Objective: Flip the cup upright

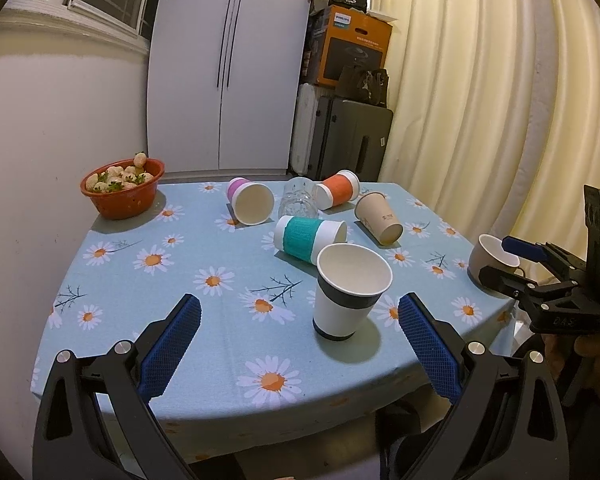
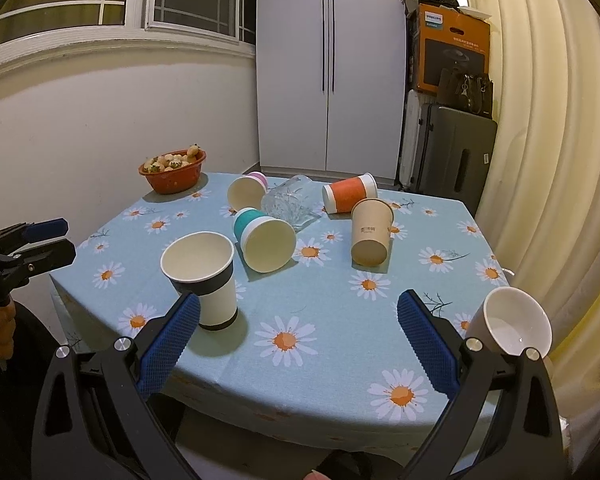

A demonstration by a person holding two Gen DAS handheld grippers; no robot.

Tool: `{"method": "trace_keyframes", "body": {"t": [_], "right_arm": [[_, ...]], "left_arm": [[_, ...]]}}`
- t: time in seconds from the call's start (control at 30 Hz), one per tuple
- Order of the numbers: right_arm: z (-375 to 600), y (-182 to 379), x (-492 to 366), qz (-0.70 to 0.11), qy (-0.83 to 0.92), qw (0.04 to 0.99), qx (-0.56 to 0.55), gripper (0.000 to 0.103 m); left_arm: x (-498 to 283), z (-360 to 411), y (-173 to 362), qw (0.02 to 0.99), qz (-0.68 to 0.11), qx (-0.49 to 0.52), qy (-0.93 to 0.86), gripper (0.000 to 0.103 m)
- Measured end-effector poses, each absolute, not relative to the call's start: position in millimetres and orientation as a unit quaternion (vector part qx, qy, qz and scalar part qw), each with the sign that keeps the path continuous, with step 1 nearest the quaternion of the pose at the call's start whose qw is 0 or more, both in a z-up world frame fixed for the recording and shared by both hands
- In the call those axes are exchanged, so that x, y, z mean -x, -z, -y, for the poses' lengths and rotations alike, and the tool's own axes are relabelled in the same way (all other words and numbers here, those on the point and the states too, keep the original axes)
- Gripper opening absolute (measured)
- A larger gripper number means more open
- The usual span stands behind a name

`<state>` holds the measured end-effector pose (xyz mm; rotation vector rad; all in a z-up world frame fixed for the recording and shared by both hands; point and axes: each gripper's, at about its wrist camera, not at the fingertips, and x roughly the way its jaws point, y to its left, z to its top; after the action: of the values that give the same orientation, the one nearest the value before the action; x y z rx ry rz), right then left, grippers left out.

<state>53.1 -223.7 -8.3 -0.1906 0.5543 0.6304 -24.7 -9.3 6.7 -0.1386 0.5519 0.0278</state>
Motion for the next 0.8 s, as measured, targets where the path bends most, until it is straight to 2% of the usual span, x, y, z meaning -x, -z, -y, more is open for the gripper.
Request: {"method": "trace_keyframes", "body": {"t": [0.8], "right_arm": [[221.3, 12.5, -54.0, -0.273, -0.297, 0.91, 0.096, 0.098]], "left_arm": [[23.2, 10.8, -4.0, 0.958, -0.279, 0.068, -0.014, 0.096]]}}
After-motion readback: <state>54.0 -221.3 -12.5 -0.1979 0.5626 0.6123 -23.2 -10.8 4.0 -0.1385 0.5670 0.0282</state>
